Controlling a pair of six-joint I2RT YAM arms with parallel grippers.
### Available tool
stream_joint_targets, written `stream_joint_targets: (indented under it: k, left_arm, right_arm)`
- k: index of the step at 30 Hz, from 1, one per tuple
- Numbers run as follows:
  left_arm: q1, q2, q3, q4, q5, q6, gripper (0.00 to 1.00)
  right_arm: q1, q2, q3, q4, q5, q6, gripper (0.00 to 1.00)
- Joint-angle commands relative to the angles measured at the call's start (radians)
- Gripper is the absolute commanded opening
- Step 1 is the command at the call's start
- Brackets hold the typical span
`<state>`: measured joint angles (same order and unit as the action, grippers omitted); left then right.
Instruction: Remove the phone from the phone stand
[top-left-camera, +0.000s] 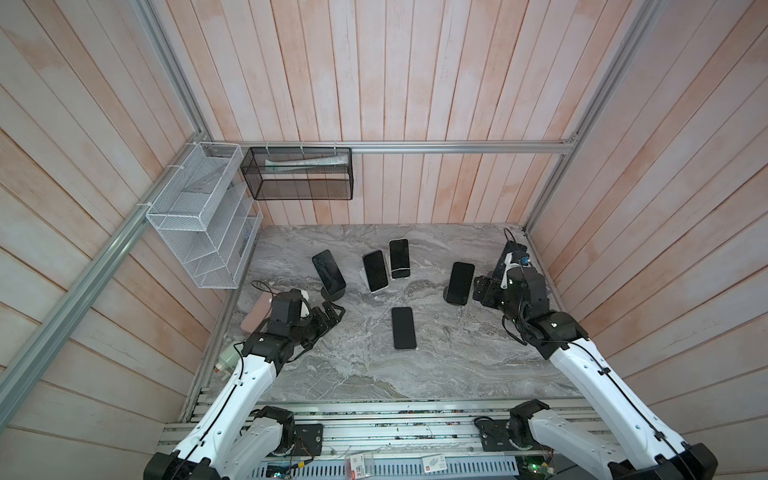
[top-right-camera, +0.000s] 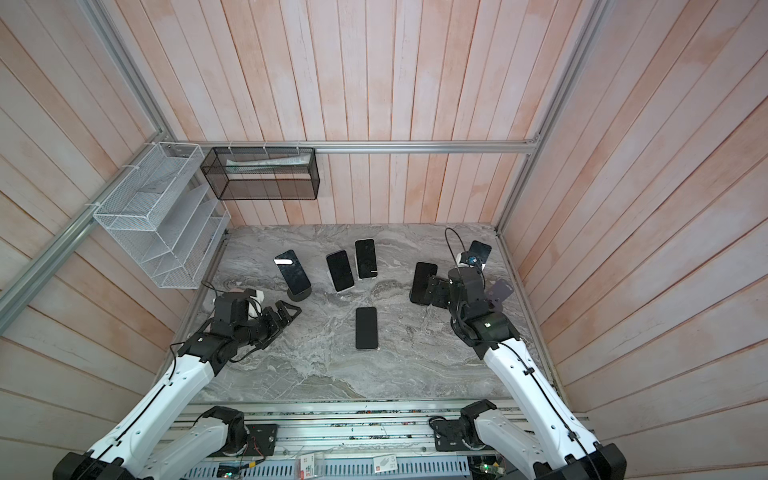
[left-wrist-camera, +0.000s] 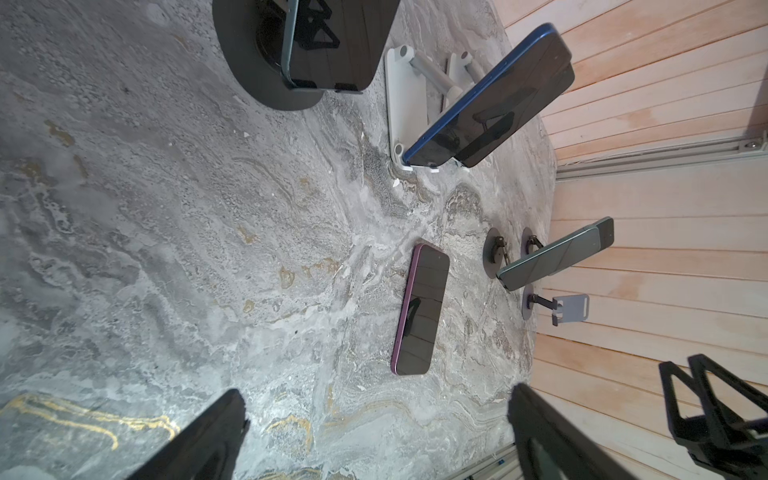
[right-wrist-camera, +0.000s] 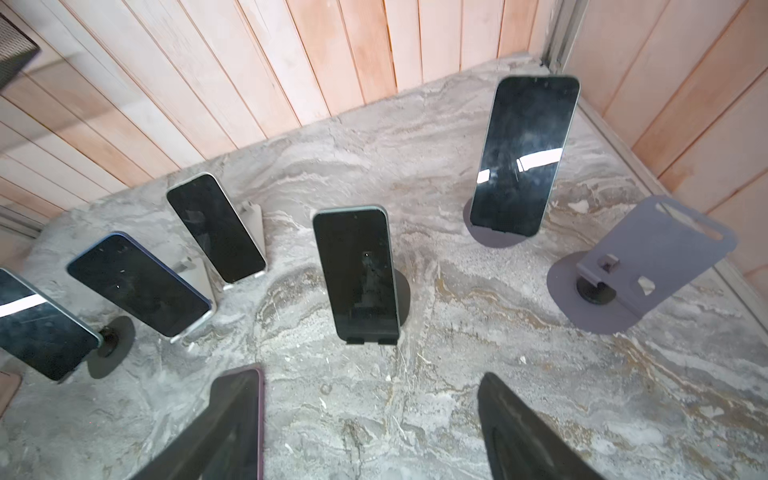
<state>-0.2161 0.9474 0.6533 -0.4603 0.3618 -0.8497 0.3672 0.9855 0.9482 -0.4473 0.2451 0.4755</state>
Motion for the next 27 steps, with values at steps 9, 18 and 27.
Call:
stream_joint_targets:
  k: [9,18,27]
  left_arm:
    - [0.007,-0.029,-0.009,0.022,-0.008,0.032,1.0]
    - [0.006,-0.067,-0.117,0.012,0.049,0.02,1.0]
    - [0.007,-0.233,-0.312,0.103,0.059,-0.109,1.0]
  right_arm:
    - [0.024,0.296,0.171,0.042,-0.011,-0.002,0.98]
    - [0.021,0.472,0.286,0.034,0.088,-0.01,0.98]
    - [0.014,0.495,0.271,0.065,0.106,-0.016,0.98]
